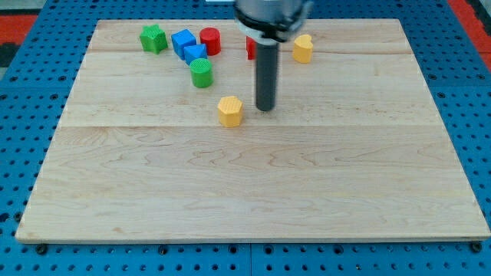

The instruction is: Move your arm to the top left

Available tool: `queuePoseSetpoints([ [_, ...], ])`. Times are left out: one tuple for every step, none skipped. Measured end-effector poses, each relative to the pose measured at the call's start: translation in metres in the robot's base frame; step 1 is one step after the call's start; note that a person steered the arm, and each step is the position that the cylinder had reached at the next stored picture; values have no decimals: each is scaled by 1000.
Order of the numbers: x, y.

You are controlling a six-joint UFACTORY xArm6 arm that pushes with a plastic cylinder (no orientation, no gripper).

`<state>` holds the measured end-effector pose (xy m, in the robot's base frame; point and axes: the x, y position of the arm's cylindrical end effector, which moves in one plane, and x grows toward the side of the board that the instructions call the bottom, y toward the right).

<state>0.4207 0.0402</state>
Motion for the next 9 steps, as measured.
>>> queuePoseSetpoints([
  [25,-57],
  [19,-118],
  [29,-144],
  [40,-121],
  [40,-120],
  [40,-133],
  [40,-170],
  [31,-260],
  [-17,-298],
])
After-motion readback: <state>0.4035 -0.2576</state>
